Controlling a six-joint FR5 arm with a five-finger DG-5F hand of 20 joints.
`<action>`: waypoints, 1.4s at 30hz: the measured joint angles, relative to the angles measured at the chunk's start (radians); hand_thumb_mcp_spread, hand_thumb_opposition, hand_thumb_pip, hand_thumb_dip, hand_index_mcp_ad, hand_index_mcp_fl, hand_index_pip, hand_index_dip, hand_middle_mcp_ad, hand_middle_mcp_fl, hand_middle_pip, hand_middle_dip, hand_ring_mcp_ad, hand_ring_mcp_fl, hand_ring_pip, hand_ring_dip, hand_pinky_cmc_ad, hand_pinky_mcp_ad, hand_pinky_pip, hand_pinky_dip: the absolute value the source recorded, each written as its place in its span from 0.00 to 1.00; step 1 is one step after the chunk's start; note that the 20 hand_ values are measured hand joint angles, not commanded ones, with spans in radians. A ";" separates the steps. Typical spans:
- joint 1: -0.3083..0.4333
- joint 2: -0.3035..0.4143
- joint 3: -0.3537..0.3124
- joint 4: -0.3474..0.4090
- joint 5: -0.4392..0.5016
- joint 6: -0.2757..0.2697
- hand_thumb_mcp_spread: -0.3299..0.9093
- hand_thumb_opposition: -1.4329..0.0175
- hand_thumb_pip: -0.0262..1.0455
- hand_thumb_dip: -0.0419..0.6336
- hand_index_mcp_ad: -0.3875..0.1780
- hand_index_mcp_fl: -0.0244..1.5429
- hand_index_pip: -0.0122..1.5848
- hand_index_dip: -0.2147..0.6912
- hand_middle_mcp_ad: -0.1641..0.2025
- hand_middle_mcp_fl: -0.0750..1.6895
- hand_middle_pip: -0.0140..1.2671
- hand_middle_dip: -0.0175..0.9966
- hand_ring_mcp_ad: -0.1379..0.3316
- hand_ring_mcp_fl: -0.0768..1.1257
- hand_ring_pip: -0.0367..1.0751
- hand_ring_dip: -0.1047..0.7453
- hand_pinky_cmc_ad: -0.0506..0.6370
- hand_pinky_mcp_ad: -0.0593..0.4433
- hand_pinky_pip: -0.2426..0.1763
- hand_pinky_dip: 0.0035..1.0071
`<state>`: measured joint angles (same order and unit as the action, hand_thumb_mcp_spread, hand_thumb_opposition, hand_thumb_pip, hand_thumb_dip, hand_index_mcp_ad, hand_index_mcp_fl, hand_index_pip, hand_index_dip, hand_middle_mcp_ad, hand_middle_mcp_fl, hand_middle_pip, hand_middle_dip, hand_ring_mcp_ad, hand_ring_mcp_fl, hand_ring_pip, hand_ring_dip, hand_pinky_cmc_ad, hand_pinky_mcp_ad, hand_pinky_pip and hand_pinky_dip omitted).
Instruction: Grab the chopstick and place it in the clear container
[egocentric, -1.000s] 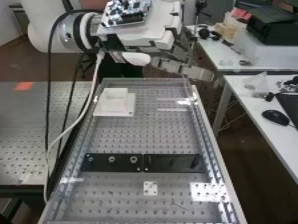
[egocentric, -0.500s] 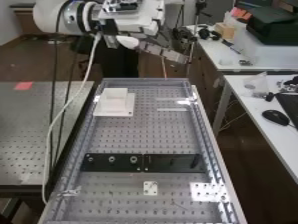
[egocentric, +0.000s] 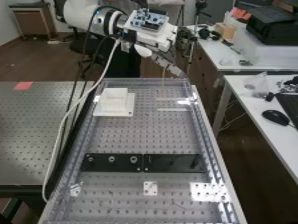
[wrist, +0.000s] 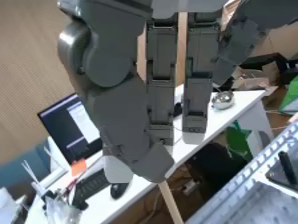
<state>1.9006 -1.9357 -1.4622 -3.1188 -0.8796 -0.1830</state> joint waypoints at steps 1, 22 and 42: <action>0.002 -0.004 0.005 -0.006 0.001 0.002 0.93 0.21 0.50 0.55 0.44 0.99 0.08 0.77 0.59 0.78 0.22 0.61 0.57 0.85 0.11 0.57 0.81 0.52 0.77 0.18; 0.044 -0.223 0.273 -0.339 0.004 0.104 0.92 0.21 0.50 0.55 0.44 0.99 0.08 0.77 0.60 0.78 0.22 0.61 0.58 0.86 0.11 0.57 0.81 0.55 0.77 0.18; 0.042 -0.422 0.563 -0.615 -0.083 0.115 0.93 0.21 0.50 0.56 0.47 1.00 0.07 0.80 0.60 0.78 0.23 0.61 0.54 0.87 0.10 0.57 0.81 0.55 0.77 0.18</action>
<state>1.9425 -2.3574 -0.8996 -3.7338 -0.9626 -0.0676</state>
